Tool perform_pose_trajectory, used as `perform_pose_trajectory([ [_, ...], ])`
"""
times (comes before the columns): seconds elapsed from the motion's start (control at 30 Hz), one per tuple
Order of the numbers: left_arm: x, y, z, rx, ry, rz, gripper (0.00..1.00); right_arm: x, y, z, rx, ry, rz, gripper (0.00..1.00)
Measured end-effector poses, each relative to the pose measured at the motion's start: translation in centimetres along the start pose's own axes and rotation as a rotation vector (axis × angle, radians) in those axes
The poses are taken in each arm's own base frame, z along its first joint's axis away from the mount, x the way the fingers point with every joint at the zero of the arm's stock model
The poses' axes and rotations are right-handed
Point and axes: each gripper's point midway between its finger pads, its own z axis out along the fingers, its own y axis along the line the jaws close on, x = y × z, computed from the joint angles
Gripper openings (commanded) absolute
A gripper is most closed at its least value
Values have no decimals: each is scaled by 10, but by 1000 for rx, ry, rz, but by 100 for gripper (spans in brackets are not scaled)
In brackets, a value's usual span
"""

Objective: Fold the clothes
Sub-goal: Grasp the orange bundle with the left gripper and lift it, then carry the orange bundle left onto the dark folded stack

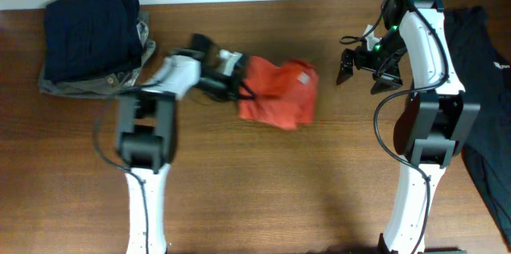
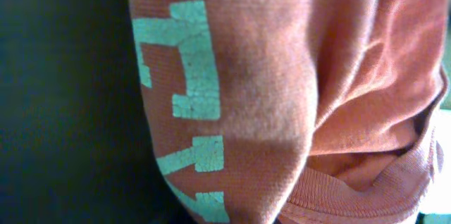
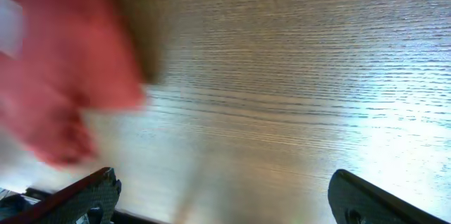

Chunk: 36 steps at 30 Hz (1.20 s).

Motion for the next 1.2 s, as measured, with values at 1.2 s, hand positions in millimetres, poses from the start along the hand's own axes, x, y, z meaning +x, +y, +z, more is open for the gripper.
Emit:
perform_pose_trajectory([
  [1.2,-104,24,-210,-343,-363,51,0,-6,-1,0,4,-23,-7,99],
])
